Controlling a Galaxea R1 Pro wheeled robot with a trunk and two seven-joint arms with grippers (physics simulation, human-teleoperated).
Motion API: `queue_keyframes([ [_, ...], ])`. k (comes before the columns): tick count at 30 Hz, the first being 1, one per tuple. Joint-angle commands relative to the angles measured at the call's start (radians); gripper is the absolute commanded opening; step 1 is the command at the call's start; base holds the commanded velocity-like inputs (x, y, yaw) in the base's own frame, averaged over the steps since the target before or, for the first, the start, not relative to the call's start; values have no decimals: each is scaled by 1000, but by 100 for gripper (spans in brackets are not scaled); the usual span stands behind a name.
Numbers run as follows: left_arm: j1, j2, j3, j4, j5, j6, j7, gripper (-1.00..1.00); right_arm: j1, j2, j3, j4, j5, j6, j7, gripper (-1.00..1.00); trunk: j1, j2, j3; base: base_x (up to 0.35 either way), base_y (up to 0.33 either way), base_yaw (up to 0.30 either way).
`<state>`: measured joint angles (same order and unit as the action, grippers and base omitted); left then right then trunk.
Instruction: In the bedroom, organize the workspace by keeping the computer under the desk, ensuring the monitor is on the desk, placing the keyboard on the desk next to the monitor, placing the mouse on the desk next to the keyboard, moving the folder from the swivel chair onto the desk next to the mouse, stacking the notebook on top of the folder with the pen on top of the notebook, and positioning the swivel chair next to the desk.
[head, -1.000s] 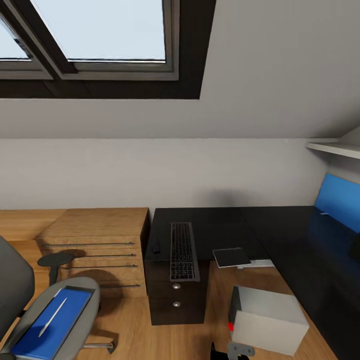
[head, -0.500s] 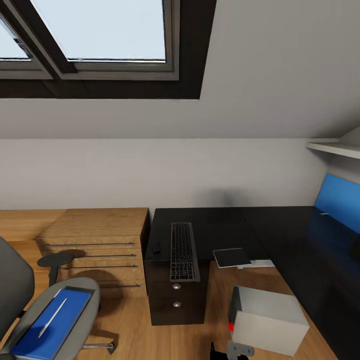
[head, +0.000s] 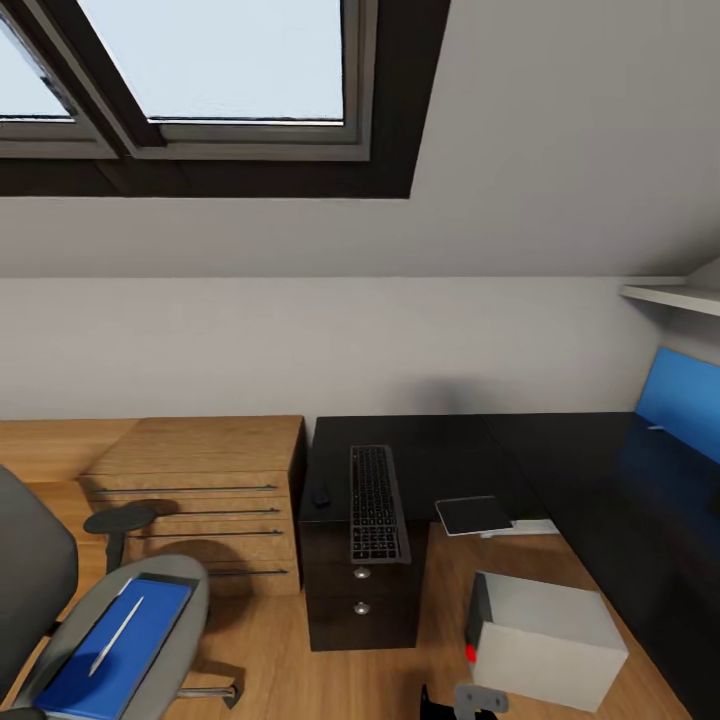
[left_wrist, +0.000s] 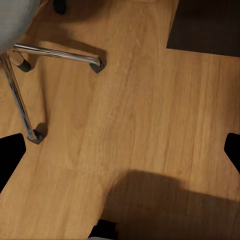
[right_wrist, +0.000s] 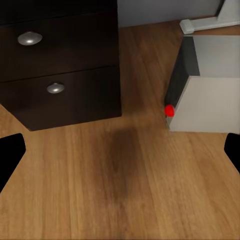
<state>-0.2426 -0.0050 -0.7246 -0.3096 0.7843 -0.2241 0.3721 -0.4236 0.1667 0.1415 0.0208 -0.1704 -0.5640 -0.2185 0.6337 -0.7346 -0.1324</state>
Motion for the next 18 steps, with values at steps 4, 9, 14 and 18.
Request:
queue_keyframes([
  [4, -1, 0, -9, 0, 9, -4, 5, 100, -1, 0, 9, 2, -9, -4, -2, 100, 0, -1, -2, 0, 105, 0],
  [9, -1, 0, -9, 0, 9, -4, 5, 100, -1, 0, 9, 2, -9, -4, -2, 100, 0, -1, -2, 0, 174, -18],
  [14, -1, -31, -9, -10, 7, -130, 7, 100, -1, 0, 9, 2, -9, -4, -2, 100, 0, -1, -4, 0, 27, -39],
  [18, -1, -49, -10, -11, 6, -157, 10, 100, -1, -1, 9, 2, -8, -4, -2, 100, 4, -8, -8, 0, 1, -2],
])
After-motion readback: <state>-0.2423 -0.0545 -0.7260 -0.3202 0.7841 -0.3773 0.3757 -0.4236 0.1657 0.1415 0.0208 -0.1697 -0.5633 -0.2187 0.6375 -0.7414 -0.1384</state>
